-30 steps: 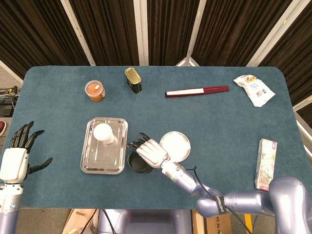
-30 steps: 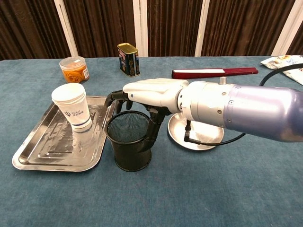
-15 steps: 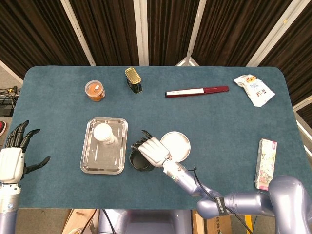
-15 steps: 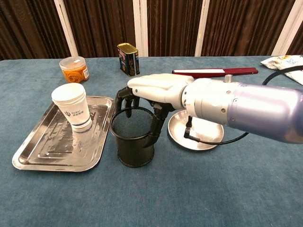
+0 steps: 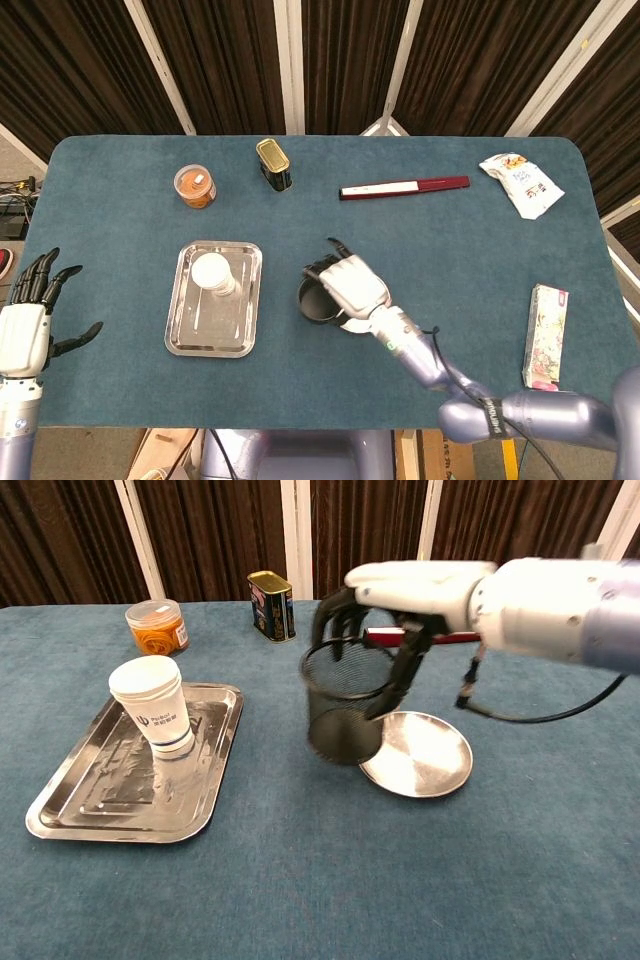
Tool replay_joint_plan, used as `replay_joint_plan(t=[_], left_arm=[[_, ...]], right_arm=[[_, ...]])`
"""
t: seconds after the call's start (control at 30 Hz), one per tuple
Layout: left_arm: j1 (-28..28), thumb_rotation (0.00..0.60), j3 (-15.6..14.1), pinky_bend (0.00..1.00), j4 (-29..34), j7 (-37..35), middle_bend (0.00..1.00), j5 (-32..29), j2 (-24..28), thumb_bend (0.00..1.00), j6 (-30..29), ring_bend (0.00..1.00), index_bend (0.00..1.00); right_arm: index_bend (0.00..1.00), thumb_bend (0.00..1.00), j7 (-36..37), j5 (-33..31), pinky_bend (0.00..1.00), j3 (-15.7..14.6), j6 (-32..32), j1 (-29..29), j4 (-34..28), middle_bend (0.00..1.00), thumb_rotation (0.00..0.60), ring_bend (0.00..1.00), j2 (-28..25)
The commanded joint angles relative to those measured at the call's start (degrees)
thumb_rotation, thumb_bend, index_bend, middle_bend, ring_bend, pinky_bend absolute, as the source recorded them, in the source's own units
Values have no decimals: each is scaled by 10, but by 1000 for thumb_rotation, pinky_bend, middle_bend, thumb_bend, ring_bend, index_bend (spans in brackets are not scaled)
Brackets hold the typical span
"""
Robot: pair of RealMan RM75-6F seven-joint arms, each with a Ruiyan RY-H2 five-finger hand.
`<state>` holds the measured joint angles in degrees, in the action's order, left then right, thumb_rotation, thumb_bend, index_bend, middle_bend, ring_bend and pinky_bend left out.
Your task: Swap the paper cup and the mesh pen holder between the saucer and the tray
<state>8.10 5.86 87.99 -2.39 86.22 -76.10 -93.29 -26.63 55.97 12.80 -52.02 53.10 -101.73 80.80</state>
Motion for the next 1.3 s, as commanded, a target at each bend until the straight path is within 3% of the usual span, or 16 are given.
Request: replay_joint_plan(t=[0.03,0.4,0.83,1.07,1.3], left_arm=[[-1,600,2,76,0,4,0,-1,-2,119,-1,0,218],[-7,600,2,76,2,27,0,5,-9,118,-8,0,218],[-5,600,5,76,-2,36,0,2,-15,118,3,0,218],[-6,600,8,76,-4,37,0,1,-17,119,2,0,218],[-8,600,10,76,-2,41,0,-2,-18,119,3,0,218]], right_arm=[[370,0,13,-5,0,-9,2,-15,-12,366,600,284,-36],[370,0,84,28,0,-31,20,-45,17,366,600,284,-74],[363,0,136,65,0,-41,40,-50,79,363,600,283,-41],[167,0,167,85,0,-39,43,-52,96,214,600,197,-29],[3,0,170,83,0,-48,63,-52,95,27,600,25,-38]])
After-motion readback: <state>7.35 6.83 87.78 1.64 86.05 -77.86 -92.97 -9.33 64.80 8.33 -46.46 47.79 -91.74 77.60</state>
